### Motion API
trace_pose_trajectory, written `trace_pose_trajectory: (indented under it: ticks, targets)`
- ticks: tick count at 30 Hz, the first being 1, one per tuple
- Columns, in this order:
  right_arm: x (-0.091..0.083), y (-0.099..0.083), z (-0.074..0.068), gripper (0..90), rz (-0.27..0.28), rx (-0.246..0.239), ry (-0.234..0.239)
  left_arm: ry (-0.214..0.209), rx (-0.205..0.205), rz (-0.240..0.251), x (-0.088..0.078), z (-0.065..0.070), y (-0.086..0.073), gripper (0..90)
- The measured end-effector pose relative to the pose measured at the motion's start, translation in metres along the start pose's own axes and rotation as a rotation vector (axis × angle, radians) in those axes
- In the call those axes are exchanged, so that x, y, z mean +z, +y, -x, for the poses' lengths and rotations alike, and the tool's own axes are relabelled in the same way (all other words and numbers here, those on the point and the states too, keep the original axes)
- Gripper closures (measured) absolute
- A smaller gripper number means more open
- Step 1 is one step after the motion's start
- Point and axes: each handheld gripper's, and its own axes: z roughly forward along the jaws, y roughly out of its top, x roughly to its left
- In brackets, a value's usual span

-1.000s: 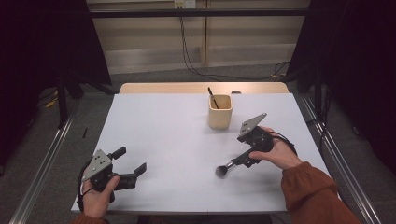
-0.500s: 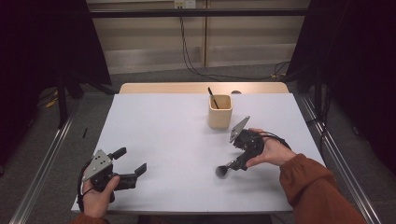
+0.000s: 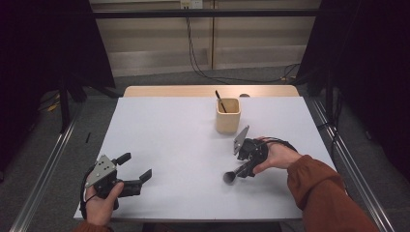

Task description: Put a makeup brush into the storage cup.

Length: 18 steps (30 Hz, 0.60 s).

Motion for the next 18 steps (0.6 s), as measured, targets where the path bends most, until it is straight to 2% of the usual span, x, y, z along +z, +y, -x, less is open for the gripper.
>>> trace_pose_trajectory:
  ticks: [9, 11, 14, 18]
  targets:
    - [0.0082, 0.0014, -0.0006, 47.8, -0.036, -0.061, 0.003, 0.0, 0.001, -0.001, -0.0001, 0.0001, 0.0, 4.2]
    - [0.0083, 0.0022, -0.001, 50.4, -0.037, -0.061, 0.003, 0.0, 0.001, -0.001, -0.0002, 0.0001, 0.0, 4.2]
    - [0.0086, 0.0031, -0.0021, 54.9, -0.034, -0.089, 0.008, 0.0, 0.001, -0.002, -0.0001, 0.0, 0.0, 4.2]
    - [0.0085, 0.0046, -0.0037, 58.4, -0.044, -0.088, 0.011, -0.001, 0.002, -0.001, 0.0001, 0.0002, 0.0001, 4.2]
